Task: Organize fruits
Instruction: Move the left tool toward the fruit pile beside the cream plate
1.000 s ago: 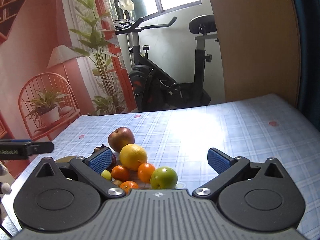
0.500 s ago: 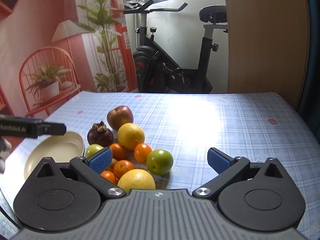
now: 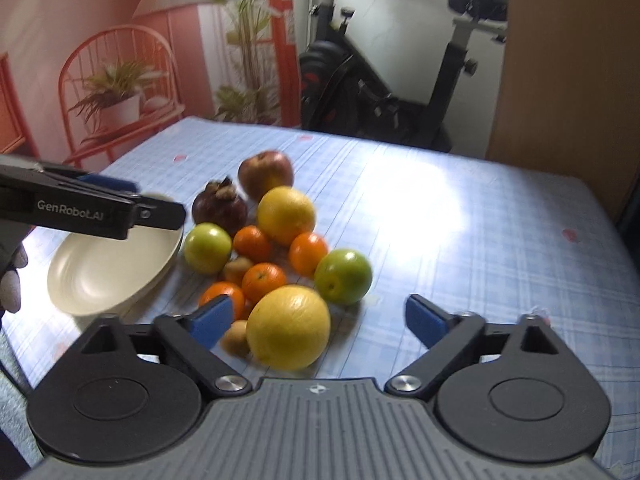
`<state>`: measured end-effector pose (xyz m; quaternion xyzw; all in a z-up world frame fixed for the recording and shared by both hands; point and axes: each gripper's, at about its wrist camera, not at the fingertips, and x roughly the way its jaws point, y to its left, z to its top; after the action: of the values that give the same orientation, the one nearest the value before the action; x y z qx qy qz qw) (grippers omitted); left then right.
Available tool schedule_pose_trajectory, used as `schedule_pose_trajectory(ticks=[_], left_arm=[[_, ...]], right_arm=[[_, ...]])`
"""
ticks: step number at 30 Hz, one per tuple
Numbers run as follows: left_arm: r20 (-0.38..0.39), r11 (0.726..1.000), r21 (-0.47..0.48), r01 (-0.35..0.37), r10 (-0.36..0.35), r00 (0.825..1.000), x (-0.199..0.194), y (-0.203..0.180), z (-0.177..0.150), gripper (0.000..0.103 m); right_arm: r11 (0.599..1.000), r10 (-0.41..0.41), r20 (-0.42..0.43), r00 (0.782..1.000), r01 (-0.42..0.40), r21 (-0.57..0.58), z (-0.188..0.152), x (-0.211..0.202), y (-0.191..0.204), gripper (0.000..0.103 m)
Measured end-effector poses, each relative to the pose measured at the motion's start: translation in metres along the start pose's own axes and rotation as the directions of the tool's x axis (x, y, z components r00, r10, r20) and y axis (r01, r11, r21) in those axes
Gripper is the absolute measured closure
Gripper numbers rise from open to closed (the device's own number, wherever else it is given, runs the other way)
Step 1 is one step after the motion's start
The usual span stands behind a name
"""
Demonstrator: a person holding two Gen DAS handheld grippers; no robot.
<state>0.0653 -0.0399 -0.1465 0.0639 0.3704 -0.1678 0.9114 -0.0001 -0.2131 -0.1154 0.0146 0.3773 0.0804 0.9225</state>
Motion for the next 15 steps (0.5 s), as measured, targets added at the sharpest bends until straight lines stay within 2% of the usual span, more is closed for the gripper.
schedule_pose_trajectory(ticks=[4,5,8,12,15], left_arm=[[-0.015,0.995,0.086,0.058,-0.057,0.998,0.009,-0.017,-0.002,0.053],[-0.02,0.992,0.098,0.077,-0.076,0.997,0.012,-0.021,-0.003,0.057],[-0.04,0.987,0.099,0.125,-0.122,0.992,0.021,-0.027,-0.003,0.058],[-0.082,0.977,0.056,0.207,-0.202,0.976,0.034,-0.03,-0.001,0.058],[-0.115,0.97,0.022,0.242,-0.238,0.964,0.042,-0.034,-0.002,0.058]], right_arm=[[0.998,0.059,-0.057,0.997,-0.059,0.004,-0.004,0.006,-0.003,0.037],[0.998,0.067,-0.067,0.996,-0.067,0.0,-0.006,0.007,-0.002,0.038],[0.996,0.084,-0.088,0.993,-0.085,-0.011,-0.008,0.01,-0.001,0.039],[0.994,0.1,-0.104,0.989,-0.103,-0.021,-0.009,0.015,0.001,0.039],[0.993,0.117,-0.11,0.987,-0.119,-0.013,-0.009,0.019,0.0,0.041]])
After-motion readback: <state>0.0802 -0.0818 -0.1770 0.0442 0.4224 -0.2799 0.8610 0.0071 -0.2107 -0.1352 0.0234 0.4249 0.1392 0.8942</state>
